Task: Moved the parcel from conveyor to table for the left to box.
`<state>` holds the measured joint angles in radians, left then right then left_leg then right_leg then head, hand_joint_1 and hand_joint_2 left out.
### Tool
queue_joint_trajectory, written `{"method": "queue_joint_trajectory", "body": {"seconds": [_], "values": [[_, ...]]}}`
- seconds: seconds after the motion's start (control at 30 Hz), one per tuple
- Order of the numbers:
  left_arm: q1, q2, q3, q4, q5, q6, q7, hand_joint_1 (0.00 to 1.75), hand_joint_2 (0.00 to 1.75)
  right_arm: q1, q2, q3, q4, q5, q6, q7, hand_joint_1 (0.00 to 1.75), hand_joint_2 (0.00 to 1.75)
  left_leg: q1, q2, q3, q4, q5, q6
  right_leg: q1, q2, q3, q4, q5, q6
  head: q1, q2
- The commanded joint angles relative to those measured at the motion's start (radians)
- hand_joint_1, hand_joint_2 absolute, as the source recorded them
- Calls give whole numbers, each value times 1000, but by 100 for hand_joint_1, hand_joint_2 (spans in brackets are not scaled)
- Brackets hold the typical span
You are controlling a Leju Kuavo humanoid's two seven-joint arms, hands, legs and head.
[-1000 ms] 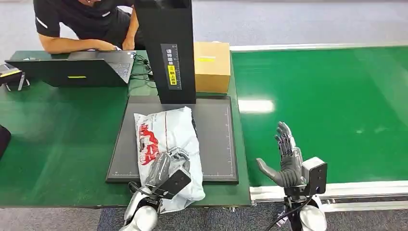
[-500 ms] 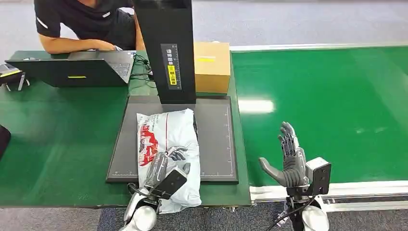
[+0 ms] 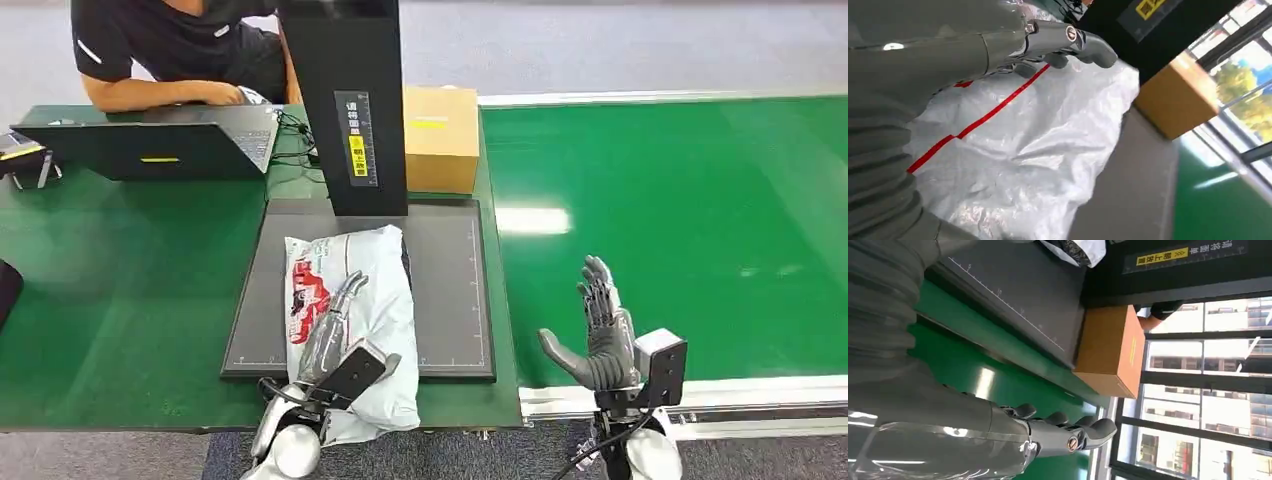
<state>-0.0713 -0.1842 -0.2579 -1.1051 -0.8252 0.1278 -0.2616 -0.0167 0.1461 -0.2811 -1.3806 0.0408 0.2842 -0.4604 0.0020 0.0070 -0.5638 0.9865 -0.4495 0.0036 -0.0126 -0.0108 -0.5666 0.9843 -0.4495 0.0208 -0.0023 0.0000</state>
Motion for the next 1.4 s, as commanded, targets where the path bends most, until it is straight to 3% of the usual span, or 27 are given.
{"method": "queue_joint_trajectory", "body": {"seconds": [0.03, 0.33, 0.57, 0.6, 0.63, 0.7, 1.17, 1.4], "values": [[-26, 41, -52, 74, -152, -40, 91, 0, 175, -5, 6, -13, 24, -5, -1, 2, 0, 175, 0, 0, 2, -2, 0, -1, 0, 1, 2, -1, 0, -1, 0, 0], [-38, 41, -53, 119, -301, -38, 231, 0, 175, 16, 17, -19, -8, -6, 5, 12, 0, 175, 0, 0, 4, -2, 0, -1, 0, 1, 3, -2, 0, -1, 0, 0], [-39, 27, -14, 121, -310, -40, 214, 0, 175, 21, 19, -17, -16, -5, 6, 21, 0, 175, 1, 0, 5, -3, 1, -1, 1, 2, 5, -2, 1, -2, 0, 0], [-32, 24, -7, 109, -302, -36, 199, 157, 175, 24, 21, -16, -20, -5, 6, 22, 0, 175, 0, 0, 5, -2, 0, -1, 0, 1, 4, -1, 0, -1, 0, 0], [-30, 24, -5, 105, -299, -32, 191, 168, 175, 26, 21, -15, -23, -6, 7, 24, 0, 175, 0, 0, 6, -3, 1, -1, 0, 2, 5, -2, 1, -2, 0, 0], [-30, 24, -5, 105, -299, -32, 191, 175, 175, 26, 21, -15, -23, -6, 7, 24, 0, 175, 0, 0, 6, -3, 1, -1, 0, 2, 5, -2, 1, -2, 0, 0], [-10, 13, 35, 77, -144, -37, 79, 175, 175, 31, 19, -12, -30, -31, 25, 30, 0, 175, 0, 1, 6, -2, 0, -1, 0, 2, 6, -1, 0, -1, 0, 0], [-16, 14, 78, 27, -44, 84, -44, 175, 175, 44, 18, -14, -39, -35, 21, 27, 0, 175, 1, 1, 6, -2, 0, -1, 0, 2, 5, -1, 0, -1, 0, 0]]}}
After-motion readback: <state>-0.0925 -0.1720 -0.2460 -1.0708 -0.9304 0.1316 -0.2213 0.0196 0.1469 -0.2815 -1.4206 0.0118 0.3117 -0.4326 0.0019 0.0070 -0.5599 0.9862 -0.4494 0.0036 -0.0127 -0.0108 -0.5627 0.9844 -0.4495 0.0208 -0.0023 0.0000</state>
